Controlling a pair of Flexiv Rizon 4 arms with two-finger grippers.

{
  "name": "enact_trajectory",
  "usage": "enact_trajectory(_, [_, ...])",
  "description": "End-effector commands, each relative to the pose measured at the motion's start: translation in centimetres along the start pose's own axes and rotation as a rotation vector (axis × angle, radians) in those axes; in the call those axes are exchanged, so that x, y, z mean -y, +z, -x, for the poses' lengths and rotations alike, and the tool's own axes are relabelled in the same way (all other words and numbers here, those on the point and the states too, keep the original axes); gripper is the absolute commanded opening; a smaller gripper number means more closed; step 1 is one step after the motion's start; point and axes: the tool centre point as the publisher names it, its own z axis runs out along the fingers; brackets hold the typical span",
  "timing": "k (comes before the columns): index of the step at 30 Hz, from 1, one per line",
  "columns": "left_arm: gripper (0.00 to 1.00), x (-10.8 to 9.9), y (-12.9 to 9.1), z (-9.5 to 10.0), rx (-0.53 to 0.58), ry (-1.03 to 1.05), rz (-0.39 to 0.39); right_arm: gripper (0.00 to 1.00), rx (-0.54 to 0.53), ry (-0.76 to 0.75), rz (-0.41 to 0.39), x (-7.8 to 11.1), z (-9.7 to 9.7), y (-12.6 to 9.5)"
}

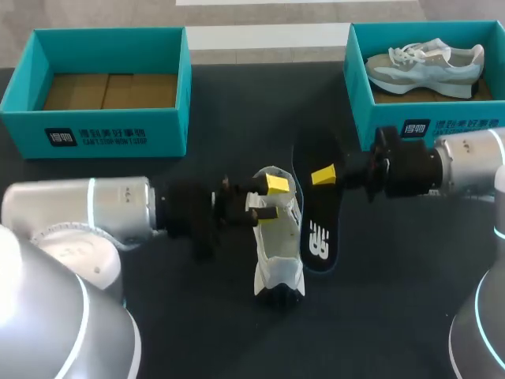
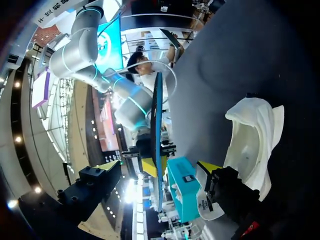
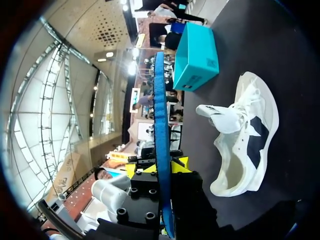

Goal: Take the shoe out of the shoebox, open the shoe tongue, remove and reinsert the insole, then place the shoe into the shoebox

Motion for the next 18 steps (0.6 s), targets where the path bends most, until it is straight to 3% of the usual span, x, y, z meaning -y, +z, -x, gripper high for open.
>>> enact_trajectory(1, [1.00, -0.78, -0.88, 1.65, -0.212, 0.014, -0.033, 0.00, -0.004, 0.005, -0.002, 0.03, 0.41, 0.34])
enact_trajectory(6, [1.00, -1.48, -1.29, 1.88, -0.499, 0.072, -0.108, 0.00, -0.010, 0.009, -0.007, 0.08, 0.67, 0.63])
enact_trajectory(18, [1.00, -1.48, -1.29, 1.88, -0.499, 0.072, -0.108, 0.00, -0.011, 0.019, -0.010, 0.07, 0.93, 0.91])
